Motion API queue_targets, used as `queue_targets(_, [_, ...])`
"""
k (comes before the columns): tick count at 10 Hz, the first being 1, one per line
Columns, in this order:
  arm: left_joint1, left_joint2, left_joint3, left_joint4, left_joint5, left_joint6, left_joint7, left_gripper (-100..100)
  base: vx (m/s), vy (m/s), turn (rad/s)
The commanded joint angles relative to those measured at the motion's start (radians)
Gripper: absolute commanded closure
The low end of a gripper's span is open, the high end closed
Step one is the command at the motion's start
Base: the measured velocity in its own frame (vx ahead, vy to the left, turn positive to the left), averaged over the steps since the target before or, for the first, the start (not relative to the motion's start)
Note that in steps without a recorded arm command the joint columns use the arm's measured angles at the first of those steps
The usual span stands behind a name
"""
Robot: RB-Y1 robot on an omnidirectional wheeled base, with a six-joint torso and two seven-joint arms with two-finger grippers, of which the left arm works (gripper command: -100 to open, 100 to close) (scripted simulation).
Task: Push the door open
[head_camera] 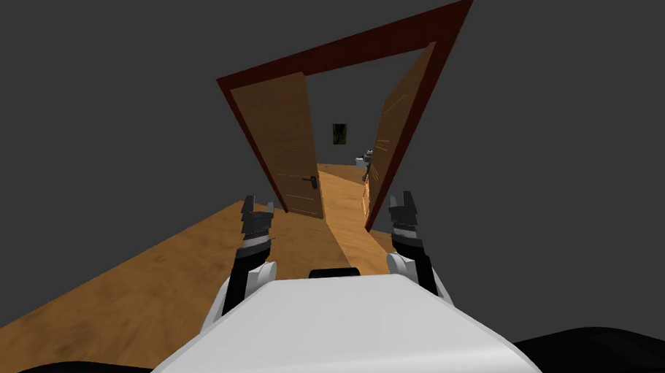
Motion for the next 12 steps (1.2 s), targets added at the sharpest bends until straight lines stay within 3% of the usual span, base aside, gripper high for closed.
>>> queue_targets(1, [-0.026, 0.006, -0.005, 0.041, 0.001, 0.000, 0.000, -100, -0.037, 0.067, 0.017])
queue_targets(4, [-0.072, 0.014, -0.013, 0.113, 0.003, -0.001, 0.001, -100, 0.127, 0.055, -0.018])
queue_targets(8, [-0.161, 0.028, -0.028, 0.239, 0.008, -0.002, 0.001, -100, 0.098, 0.069, -0.011])
queue_targets(9, [-0.161, 0.028, -0.028, 0.253, 0.008, -0.002, 0.001, -100, 0.050, 0.053, -0.007])
queue_targets(11, [-0.216, 0.035, -0.037, 0.327, 0.010, -0.002, 0.002, -100, 0.058, 0.064, -0.007])
queue_targets(12, [-0.216, 0.035, -0.037, 0.340, 0.010, -0.002, 0.002, -100, 0.057, 0.048, -0.013])
